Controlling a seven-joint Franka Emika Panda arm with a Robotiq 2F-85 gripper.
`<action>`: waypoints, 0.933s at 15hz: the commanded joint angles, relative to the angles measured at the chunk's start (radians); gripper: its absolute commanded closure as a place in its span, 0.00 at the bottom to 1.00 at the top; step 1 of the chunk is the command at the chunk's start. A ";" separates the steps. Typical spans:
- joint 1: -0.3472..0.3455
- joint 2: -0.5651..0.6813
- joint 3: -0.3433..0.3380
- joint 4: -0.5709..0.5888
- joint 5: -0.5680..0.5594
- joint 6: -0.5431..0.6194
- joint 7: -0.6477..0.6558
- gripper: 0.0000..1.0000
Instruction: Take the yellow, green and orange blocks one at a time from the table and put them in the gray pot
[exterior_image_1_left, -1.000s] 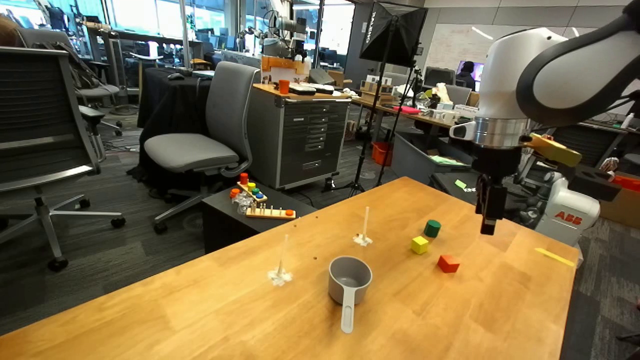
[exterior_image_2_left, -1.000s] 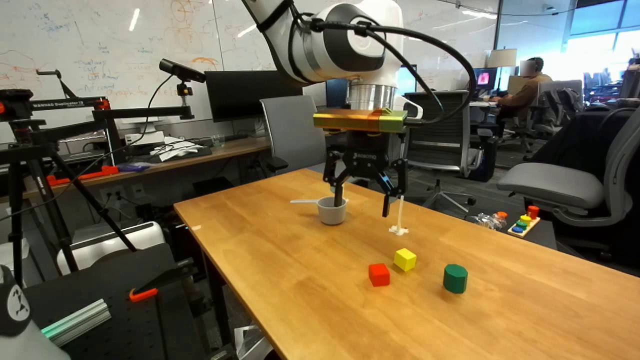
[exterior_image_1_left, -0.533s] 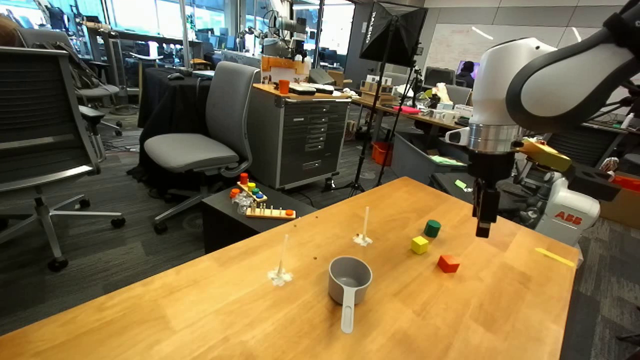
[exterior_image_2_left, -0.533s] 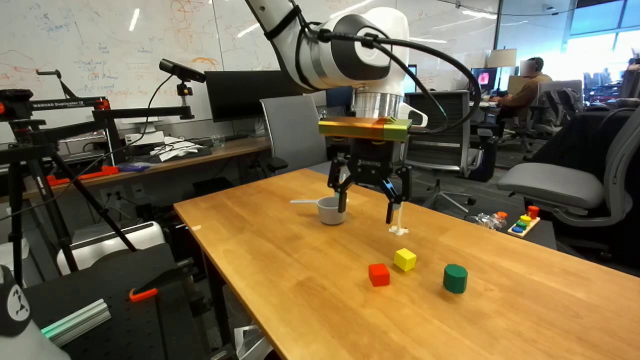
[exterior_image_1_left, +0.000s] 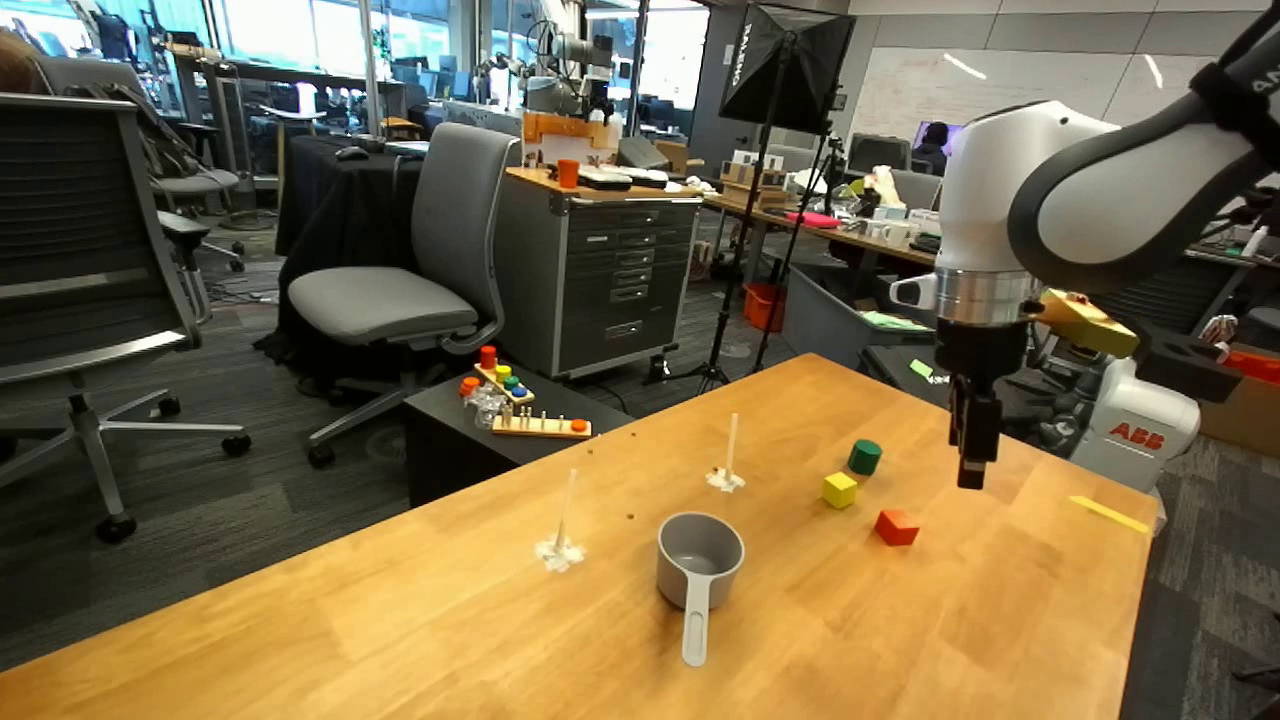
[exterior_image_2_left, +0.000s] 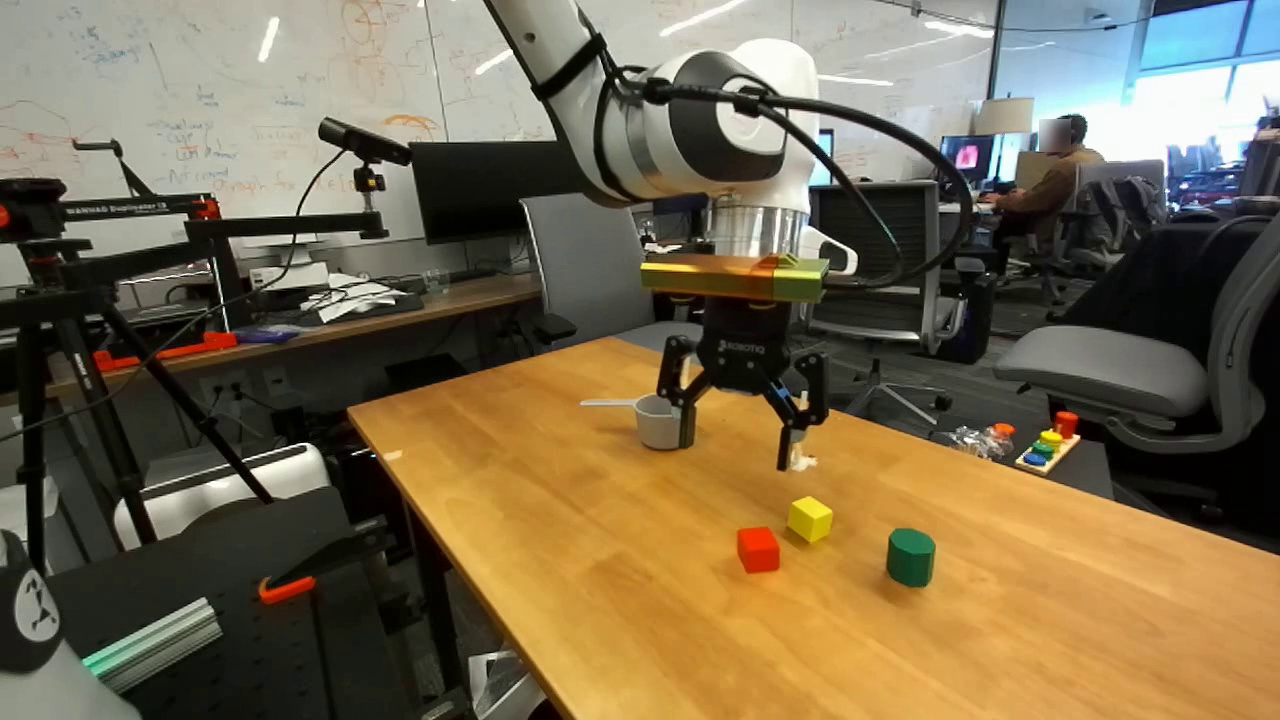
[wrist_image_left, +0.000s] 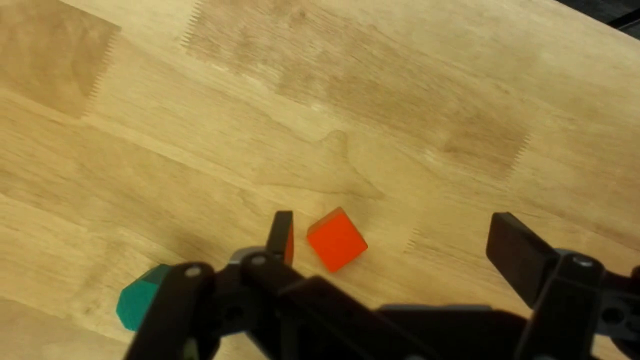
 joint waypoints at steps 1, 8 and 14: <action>-0.011 0.056 0.000 0.029 -0.072 0.023 0.032 0.00; -0.025 0.141 0.006 0.071 -0.172 -0.046 -0.049 0.00; -0.037 0.152 0.045 0.101 -0.186 -0.167 -0.225 0.00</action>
